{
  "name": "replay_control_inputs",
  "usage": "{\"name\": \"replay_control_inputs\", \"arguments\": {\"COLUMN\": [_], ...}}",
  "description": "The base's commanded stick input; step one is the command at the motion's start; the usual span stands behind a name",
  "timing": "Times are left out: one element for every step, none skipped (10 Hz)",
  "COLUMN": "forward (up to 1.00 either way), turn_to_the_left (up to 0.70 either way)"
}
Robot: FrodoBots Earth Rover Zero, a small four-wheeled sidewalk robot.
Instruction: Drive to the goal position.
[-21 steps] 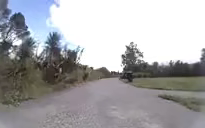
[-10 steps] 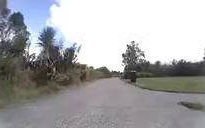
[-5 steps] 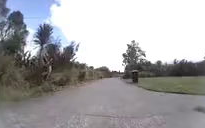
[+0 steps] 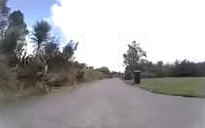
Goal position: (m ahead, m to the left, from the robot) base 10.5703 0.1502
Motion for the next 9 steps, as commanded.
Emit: {"name": "replay_control_inputs", "arguments": {"forward": [0.85, 0.85, 0.85, 0.85, 0.85, 0.85, 0.85, 0.85, 0.85], "turn_to_the_left": [0.0, 0.0, 0.0, 0.0, 0.0, 0.0, 0.0, 0.0, 0.0]}}
